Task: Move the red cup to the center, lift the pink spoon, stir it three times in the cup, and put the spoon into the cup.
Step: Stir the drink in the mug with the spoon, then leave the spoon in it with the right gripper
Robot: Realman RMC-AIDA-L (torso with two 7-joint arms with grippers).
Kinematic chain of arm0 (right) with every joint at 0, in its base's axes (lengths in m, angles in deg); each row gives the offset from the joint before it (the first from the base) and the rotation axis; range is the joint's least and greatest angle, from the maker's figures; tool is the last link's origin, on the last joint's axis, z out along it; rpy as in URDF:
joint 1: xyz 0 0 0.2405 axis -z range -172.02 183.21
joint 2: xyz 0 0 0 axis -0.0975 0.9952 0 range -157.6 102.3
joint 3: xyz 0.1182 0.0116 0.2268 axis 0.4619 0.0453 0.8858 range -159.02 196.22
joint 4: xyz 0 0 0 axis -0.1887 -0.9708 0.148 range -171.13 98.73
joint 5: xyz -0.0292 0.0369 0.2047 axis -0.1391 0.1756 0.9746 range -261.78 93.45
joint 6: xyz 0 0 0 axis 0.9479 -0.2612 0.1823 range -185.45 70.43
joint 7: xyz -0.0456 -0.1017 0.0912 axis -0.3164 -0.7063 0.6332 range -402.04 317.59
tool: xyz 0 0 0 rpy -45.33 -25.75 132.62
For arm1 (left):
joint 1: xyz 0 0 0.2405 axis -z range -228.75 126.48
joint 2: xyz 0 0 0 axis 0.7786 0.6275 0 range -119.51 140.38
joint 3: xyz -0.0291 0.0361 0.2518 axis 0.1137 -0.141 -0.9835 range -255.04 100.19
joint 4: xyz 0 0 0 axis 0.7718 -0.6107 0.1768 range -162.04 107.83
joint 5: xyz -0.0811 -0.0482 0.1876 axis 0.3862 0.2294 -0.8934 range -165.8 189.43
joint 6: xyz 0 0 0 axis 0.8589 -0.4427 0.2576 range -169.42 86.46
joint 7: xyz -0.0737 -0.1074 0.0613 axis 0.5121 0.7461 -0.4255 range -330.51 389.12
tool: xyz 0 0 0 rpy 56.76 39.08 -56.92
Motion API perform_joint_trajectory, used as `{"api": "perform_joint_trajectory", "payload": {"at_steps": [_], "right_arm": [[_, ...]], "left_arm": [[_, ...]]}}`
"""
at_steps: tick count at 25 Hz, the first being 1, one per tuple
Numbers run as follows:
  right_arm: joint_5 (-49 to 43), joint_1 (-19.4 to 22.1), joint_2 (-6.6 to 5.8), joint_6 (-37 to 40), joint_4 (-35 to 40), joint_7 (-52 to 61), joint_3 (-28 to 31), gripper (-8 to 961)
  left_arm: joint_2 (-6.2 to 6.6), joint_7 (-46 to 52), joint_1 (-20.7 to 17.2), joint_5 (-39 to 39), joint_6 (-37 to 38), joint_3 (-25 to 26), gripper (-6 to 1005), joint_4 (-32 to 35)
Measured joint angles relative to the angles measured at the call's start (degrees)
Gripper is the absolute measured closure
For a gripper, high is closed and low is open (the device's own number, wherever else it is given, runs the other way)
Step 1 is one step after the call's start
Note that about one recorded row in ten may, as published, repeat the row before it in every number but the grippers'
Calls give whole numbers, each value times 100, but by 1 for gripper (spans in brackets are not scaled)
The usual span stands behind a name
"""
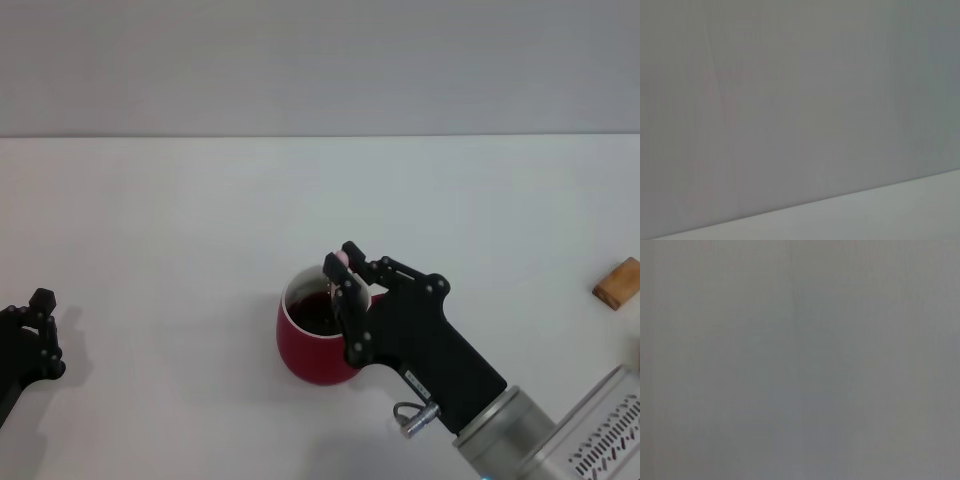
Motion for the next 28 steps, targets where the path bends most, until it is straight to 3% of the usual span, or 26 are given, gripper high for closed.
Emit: {"api": "perform_joint_trajectory", "payload": {"at_steps": [17,28], "right_arm": [[-77,-464,20,-399,208,1,303,923],[-78,-260,-14,-229,395,0,390,922]], "left_arm": [[9,0,-51,-10,1,-17,1001,4],[2,0,-49,-5,1,-35,1001,4]]}}
